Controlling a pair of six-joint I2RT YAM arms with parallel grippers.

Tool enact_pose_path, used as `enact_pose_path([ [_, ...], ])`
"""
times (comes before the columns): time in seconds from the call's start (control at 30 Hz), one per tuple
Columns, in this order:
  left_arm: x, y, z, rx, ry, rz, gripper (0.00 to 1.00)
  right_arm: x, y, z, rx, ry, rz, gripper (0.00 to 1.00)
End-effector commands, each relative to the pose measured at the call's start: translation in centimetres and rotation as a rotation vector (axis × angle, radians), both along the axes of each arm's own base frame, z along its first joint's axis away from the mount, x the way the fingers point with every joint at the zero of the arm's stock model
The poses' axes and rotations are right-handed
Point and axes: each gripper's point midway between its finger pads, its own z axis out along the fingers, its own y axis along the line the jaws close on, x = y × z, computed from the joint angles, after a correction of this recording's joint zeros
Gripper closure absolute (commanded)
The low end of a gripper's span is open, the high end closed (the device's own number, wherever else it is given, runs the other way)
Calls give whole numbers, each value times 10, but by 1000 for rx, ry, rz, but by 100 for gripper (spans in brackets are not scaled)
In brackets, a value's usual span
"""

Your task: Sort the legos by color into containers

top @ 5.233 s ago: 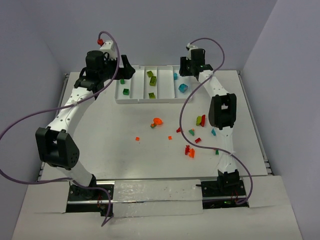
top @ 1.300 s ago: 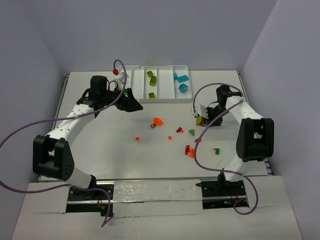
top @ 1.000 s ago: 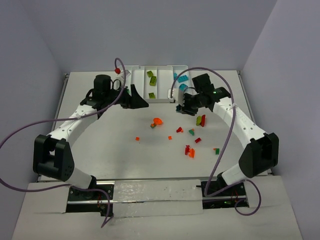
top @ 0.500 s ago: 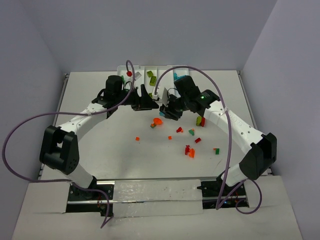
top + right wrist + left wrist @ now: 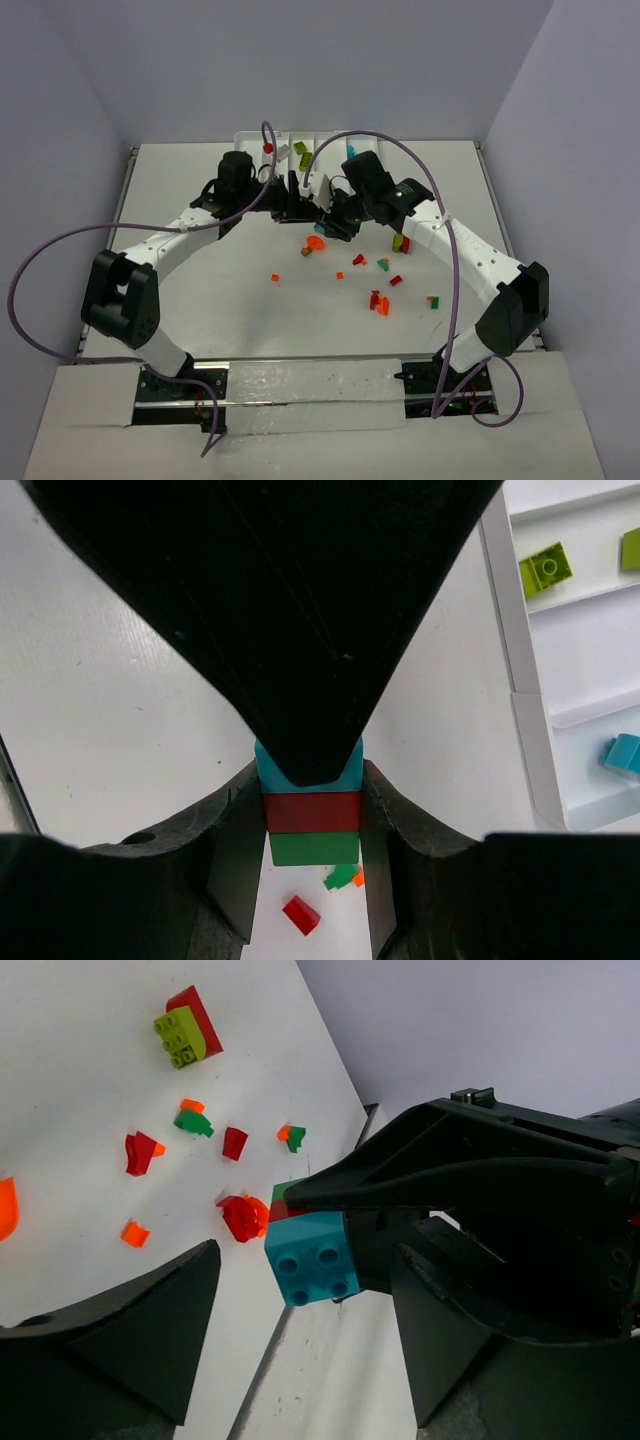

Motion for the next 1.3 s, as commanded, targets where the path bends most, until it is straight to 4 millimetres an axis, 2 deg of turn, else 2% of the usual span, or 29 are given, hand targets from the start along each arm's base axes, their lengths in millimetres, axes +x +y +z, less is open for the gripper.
enact_pose_path([
  [0.0,-7,-13,15,-48,-39,-55,26,10,12,29,66,-66,-13,100],
  [0.07,-7,-14,14,-44,-33,-59,29,11,12,32,73,-72,-16,100],
  [0.3,-2,-23,5,-47,10,-83,49,11,9,38,79,-90,-29,100],
  [0.4,0,-26,2,-49,24,-97,64,14,3,32,52,-106,-48,100],
  [0.43,1,-27,2,-47,22,-99,70,13,0,28,36,-109,-54,100],
  [0.47,6,-26,1,-39,8,-95,81,14,-5,23,15,-119,-60,100],
  [0.5,7,-26,-1,-30,12,-93,85,15,-10,18,-4,-123,-72,100],
  [0.57,22,-20,-2,-7,3,-55,98,20,-34,1,-74,-139,-107,100],
  [0.6,32,-14,-4,0,0,-27,100,22,-47,-8,-98,-135,-132,100],
  [0.63,39,-9,-7,4,3,-7,100,20,-50,-16,-112,-121,-133,100],
  [0.7,63,4,-9,12,-10,55,100,31,-86,-22,-129,-108,-222,100],
  [0.73,72,7,-10,20,-17,76,100,33,-97,-25,-136,-101,-247,100],
  [0.83,113,6,-7,51,-124,140,100,40,-128,-28,-151,-97,-327,100],
  [0.93,151,-14,-1,65,-228,195,100,44,-148,-31,-135,-83,-400,100],
  [1.03,184,-34,10,82,-339,258,100,47,-155,-31,-100,-66,-452,100],
  [1.07,194,-46,-3,103,-368,267,100,49,-159,-29,-76,-58,-476,100],
  [1.13,212,-63,-11,135,-440,311,100,51,-159,-23,-30,-46,-519,100],
  [1.27,228,-88,-20,157,-552,349,96,58,-161,-11,60,-31,-582,100],
])
